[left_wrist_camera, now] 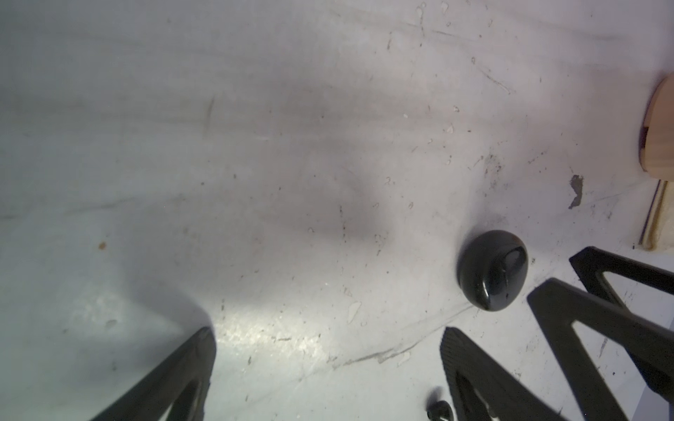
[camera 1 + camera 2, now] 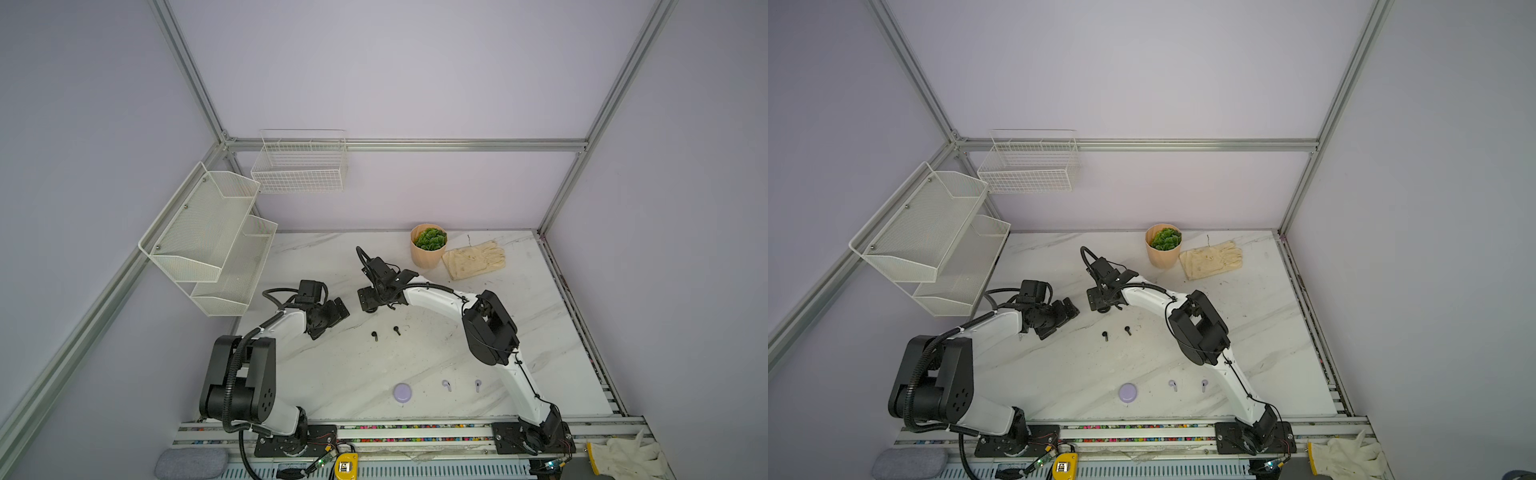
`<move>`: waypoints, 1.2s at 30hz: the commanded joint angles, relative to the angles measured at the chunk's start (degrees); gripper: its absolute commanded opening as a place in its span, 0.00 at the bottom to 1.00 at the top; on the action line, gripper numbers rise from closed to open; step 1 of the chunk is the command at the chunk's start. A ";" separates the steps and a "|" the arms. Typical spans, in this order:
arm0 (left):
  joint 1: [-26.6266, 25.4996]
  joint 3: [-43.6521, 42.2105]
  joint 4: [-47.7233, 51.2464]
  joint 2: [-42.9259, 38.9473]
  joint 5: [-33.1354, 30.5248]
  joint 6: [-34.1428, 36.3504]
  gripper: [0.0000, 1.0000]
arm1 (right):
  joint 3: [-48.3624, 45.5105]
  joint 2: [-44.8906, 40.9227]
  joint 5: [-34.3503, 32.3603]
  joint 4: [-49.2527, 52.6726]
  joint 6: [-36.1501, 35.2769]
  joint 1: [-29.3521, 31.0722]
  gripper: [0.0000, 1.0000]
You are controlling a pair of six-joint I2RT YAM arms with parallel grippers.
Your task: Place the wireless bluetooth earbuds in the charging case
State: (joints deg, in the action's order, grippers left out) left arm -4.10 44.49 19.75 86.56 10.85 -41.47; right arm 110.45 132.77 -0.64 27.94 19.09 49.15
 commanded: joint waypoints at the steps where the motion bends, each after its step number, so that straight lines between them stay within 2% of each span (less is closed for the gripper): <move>1: 0.71 2.88 -0.08 -0.72 2.16 -0.72 0.97 | 2.12 1.22 1.12 1.62 -4.47 -0.25 0.86; 6: 0.76 3.06 -0.15 -0.78 2.74 -0.36 0.97 | 2.63 2.30 2.09 2.19 -8.29 -0.31 0.86; 15: 0.67 1.59 -0.13 -2.42 4.97 -0.19 0.96 | -4.57 -3.05 3.23 1.19 -12.25 -1.16 0.85; 19: 0.08 -0.17 0.44 -4.68 6.01 -0.02 0.96 | -14.75 -11.81 2.32 0.74 -14.02 -1.18 0.85; 26: -2.38 -2.61 1.26 -8.87 6.57 0.68 0.97 | -34.13 -33.04 2.32 -2.79 -18.65 -0.57 0.87; 29: -2.92 -2.92 1.51 -9.65 7.06 1.08 0.97 | -37.25 -37.80 4.44 -2.45 -19.66 0.03 0.86; 31: -3.16 -2.83 1.71 -10.17 8.08 0.87 0.97 | -39.67 -40.13 4.29 -0.78 -20.30 2.56 0.82; 36: -4.60 -3.59 1.96 -12.10 10.14 0.87 0.97 | -47.85 -47.56 6.60 -0.43 -18.63 10.63 0.80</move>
State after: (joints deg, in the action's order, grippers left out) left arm -7.97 43.77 21.54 76.58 18.13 -41.17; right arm 66.08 87.90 3.51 25.52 0.62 56.07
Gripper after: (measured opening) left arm 0.965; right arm 0.804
